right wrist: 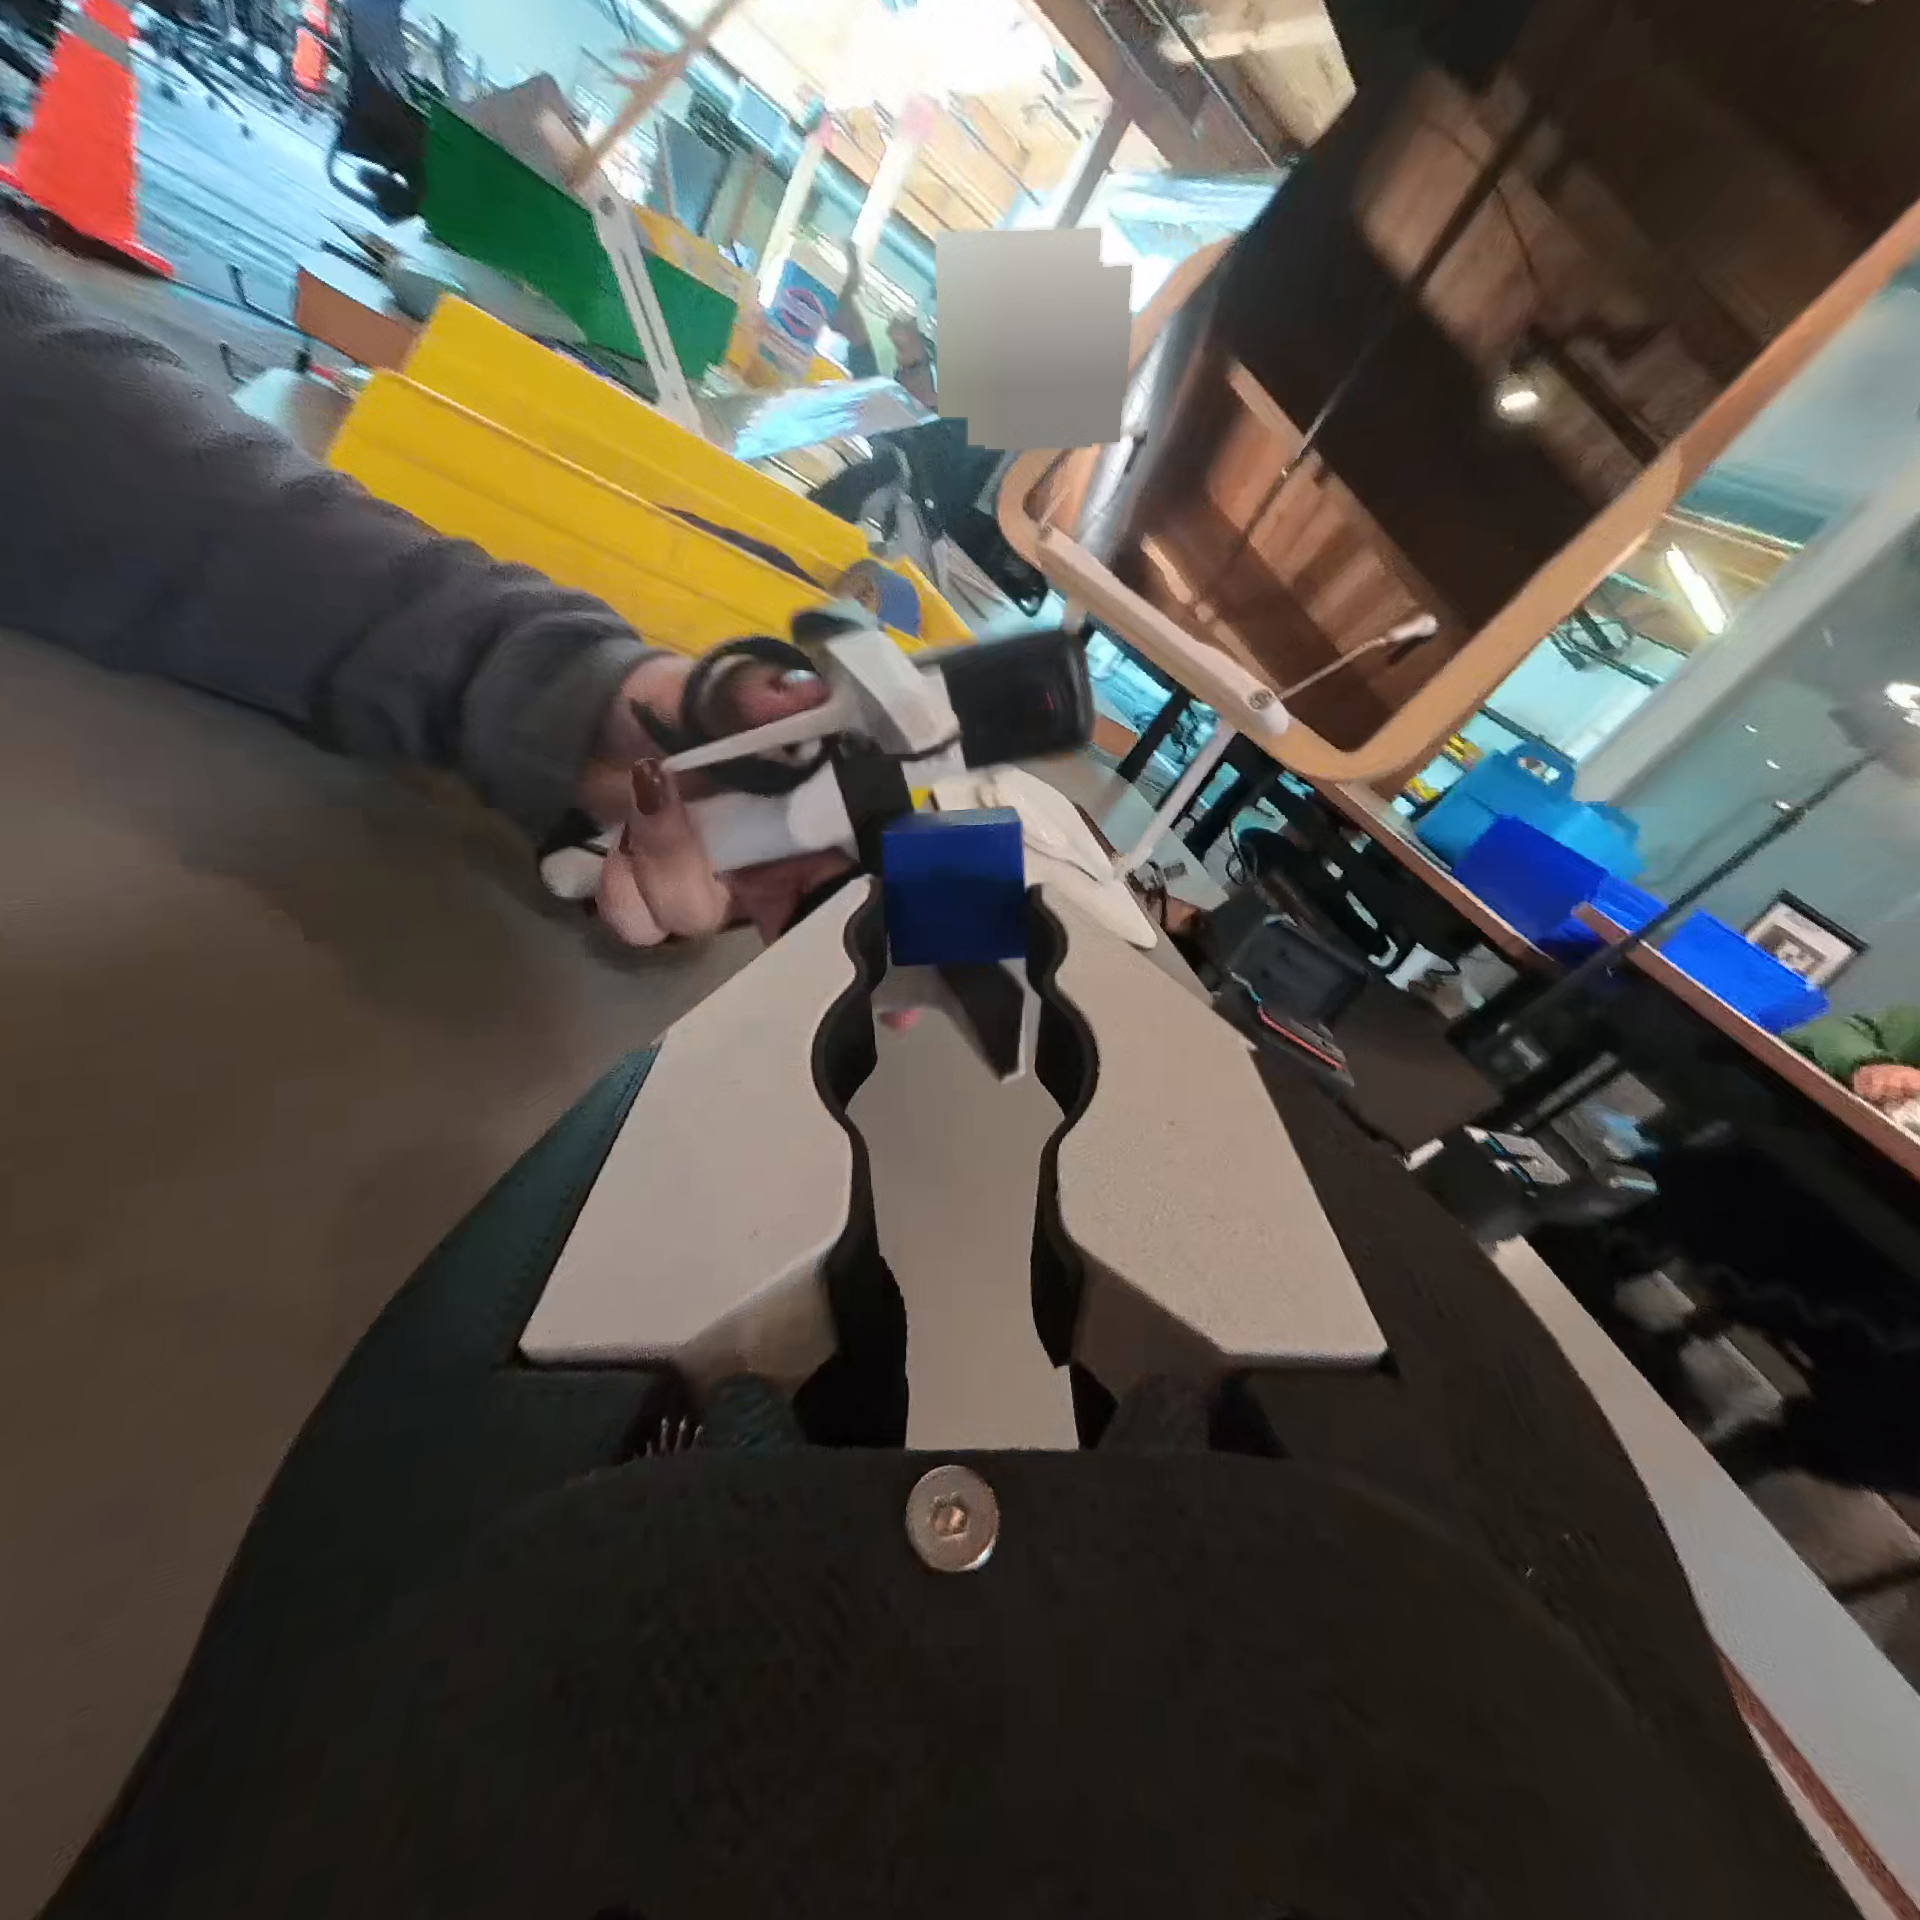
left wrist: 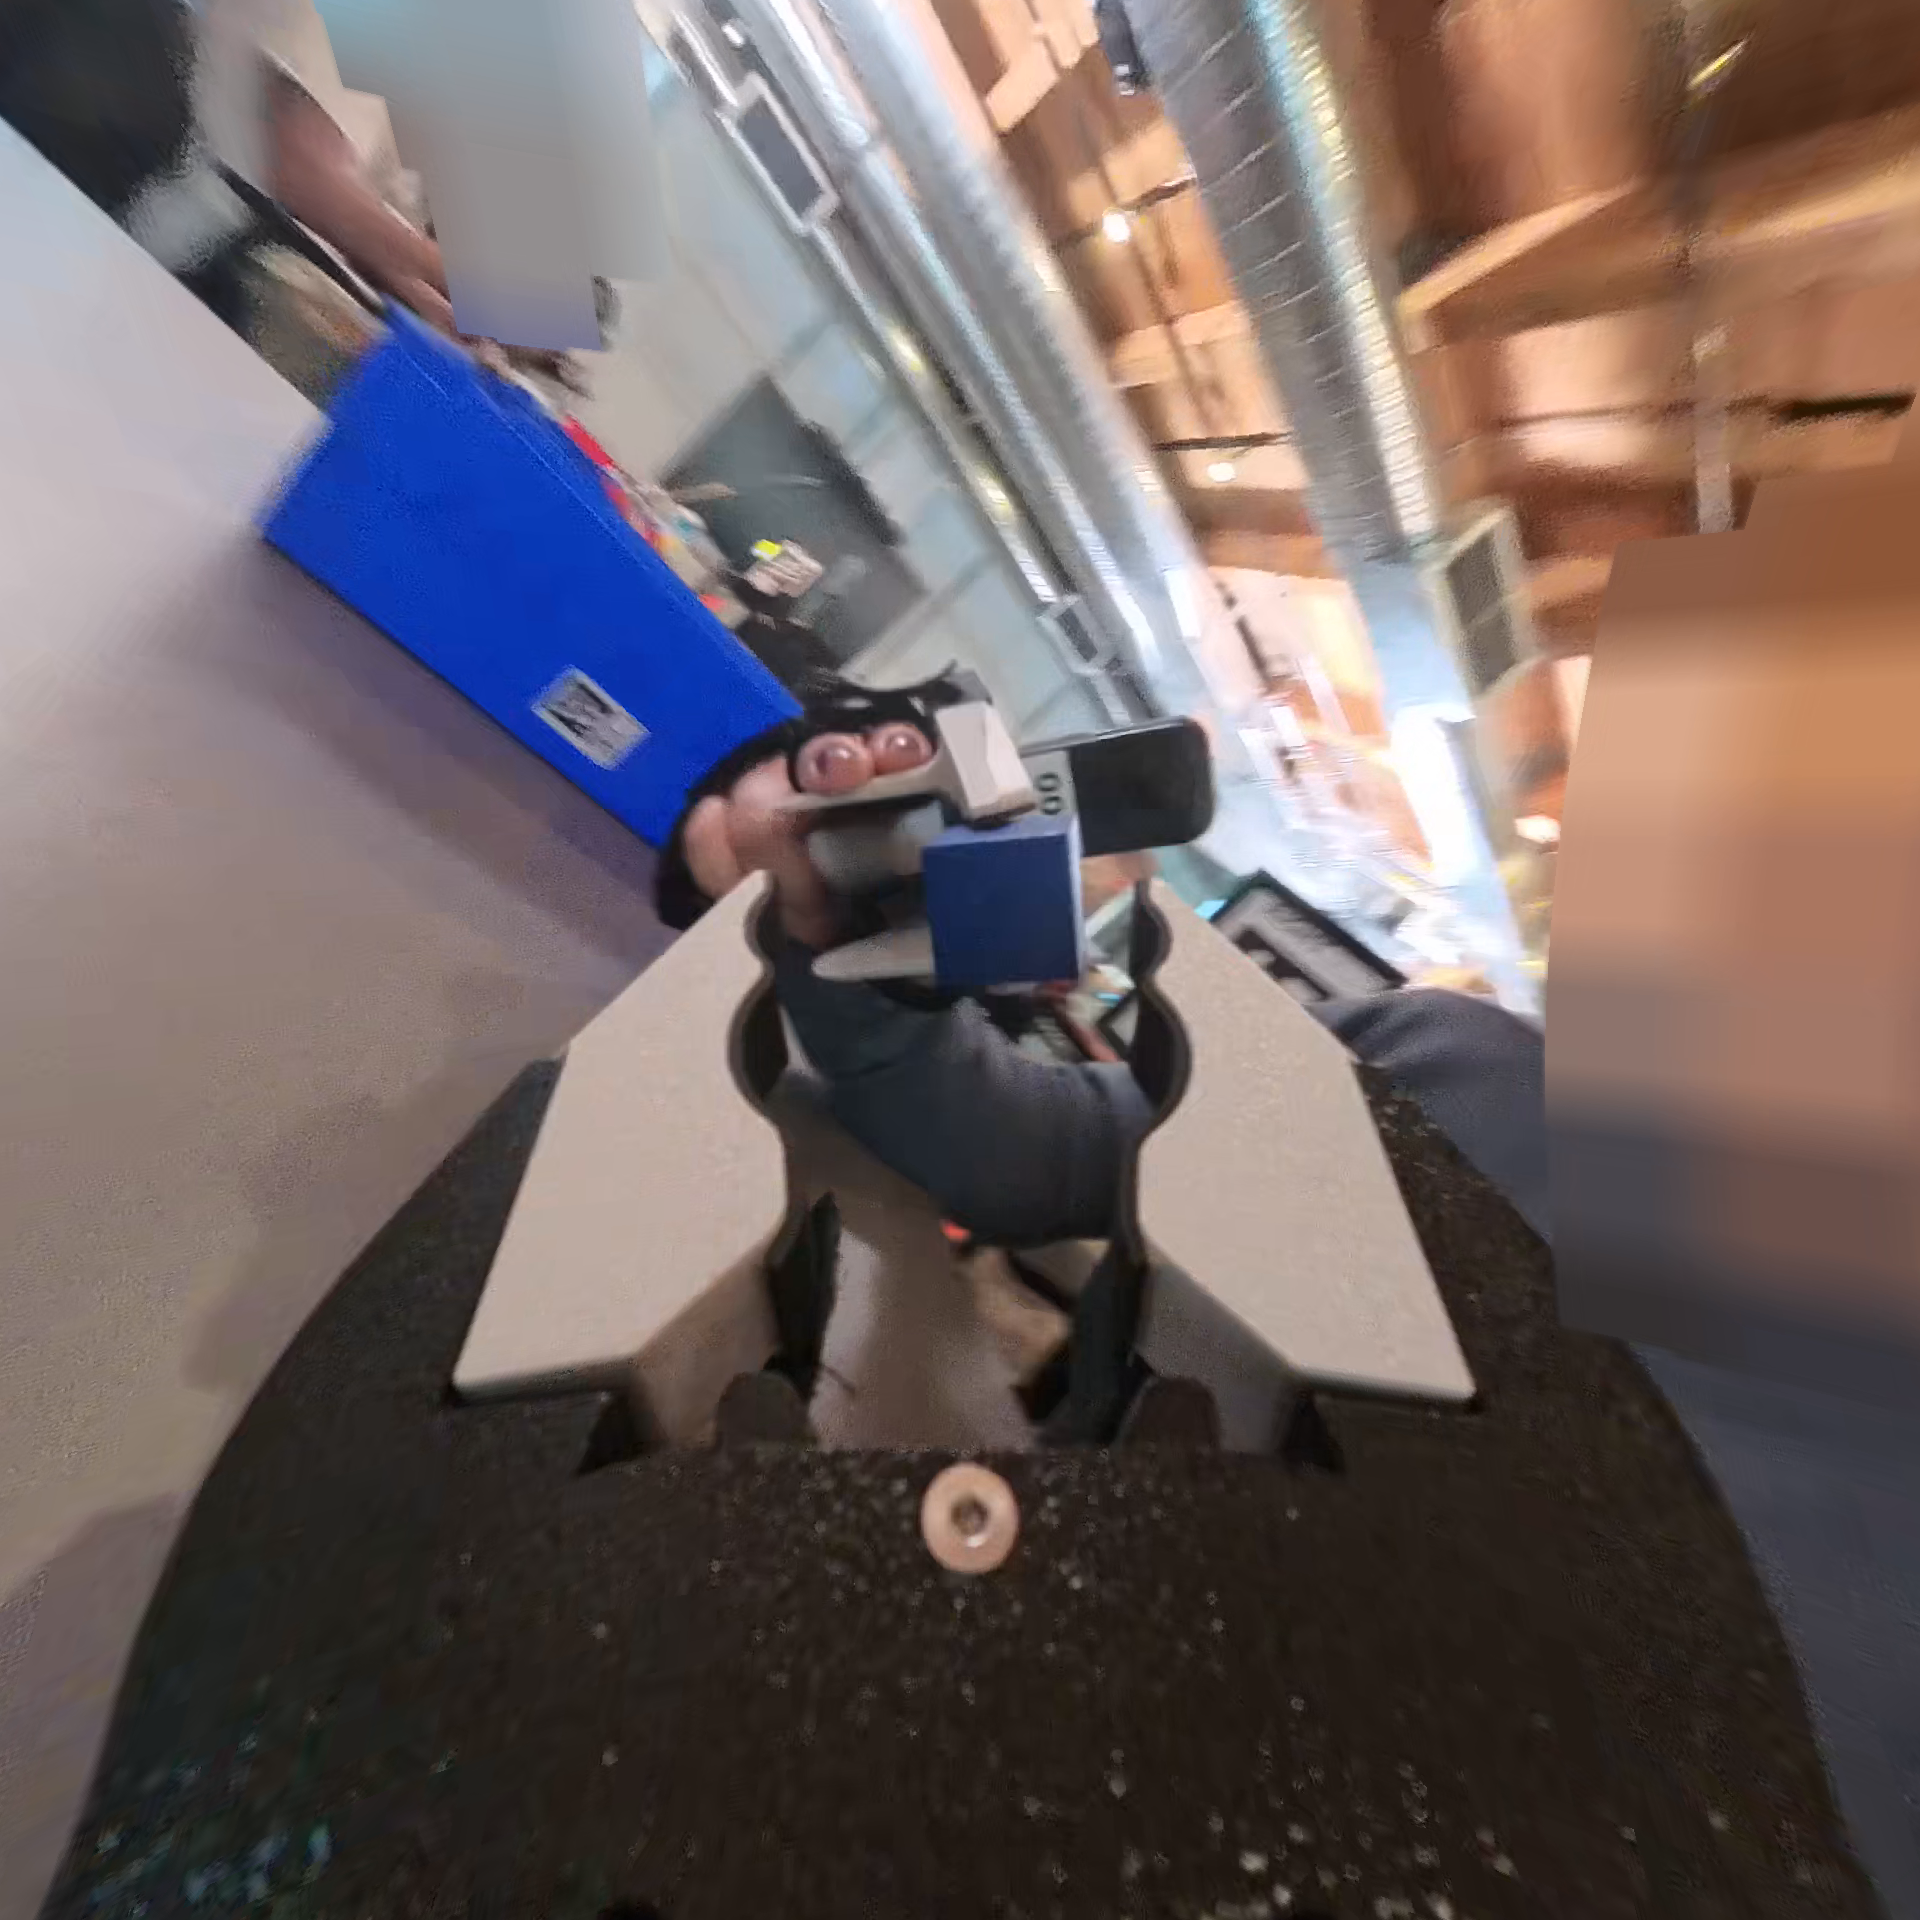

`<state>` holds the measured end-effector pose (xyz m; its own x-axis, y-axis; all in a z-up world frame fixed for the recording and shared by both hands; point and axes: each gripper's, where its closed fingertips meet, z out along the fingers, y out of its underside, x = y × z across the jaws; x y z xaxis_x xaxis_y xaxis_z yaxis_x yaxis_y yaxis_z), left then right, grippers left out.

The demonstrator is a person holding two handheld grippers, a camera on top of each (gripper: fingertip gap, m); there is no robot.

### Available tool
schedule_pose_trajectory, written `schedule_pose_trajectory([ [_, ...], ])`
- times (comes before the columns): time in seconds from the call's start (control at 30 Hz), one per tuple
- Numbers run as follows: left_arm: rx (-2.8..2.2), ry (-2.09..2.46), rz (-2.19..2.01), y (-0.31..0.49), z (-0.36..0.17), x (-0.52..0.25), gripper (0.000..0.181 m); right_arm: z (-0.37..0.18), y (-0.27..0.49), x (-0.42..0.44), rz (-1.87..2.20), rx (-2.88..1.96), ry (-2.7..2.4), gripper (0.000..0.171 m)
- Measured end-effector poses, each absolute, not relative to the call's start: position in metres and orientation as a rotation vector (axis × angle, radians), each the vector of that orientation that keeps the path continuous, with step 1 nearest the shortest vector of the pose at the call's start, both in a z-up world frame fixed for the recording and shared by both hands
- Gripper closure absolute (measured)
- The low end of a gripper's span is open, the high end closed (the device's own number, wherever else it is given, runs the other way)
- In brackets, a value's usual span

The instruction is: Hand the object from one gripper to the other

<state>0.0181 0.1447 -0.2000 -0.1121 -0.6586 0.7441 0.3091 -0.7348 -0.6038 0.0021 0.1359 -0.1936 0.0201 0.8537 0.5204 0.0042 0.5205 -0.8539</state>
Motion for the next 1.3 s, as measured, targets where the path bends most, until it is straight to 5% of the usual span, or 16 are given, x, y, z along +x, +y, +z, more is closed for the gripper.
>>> schedule_pose_trajectory([
  [0.13, -1.430, 0.452, -2.104, 0.127, -0.195, 0.023, 0.154, -0.191, 0.132, 0.003, 0.784, -0.785, -1.416, 0.146],
  [0.3, -1.389, 0.559, -1.757, 0.135, -0.194, 0.019, 0.155, -0.189, 0.133, 0.002, 0.950, -0.895, -1.361, 0.140],
  [0.37, -1.356, 0.606, -1.498, 0.144, -0.194, 0.014, 0.155, -0.178, 0.133, 0.004, 1.236, -1.005, -1.271, 0.121],
  [0.63, -1.123, 0.947, -0.584, 0.142, -0.198, 0.014, 0.155, -0.192, 0.145, 0.004, 2.257, -1.641, -0.854, 0.109],
  [0.77, -1.118, 1.008, -0.525, 0.140, -0.206, 0.023, 0.155, -0.193, 0.113, 0.005, 2.576, -1.655, -0.935, 0.127],
  [0.93, -1.190, 0.933, -0.541, 0.149, -0.208, 0.020, 0.152, -0.201, 0.121, 0.000, 2.409, -1.634, -0.981, 0.144],
  [1.07, -1.398, 0.764, -0.771, 0.165, -0.214, 0.016, 0.084, -0.215, 0.151, -0.005, 1.897, -1.587, -1.049, 0.144],
  [1.3, -1.499, 0.511, -1.243, 0.168, -0.209, 0.009, 0.095, -0.209, 0.180, 0.003, 0.703, -1.020, -1.293, 0.144],
])
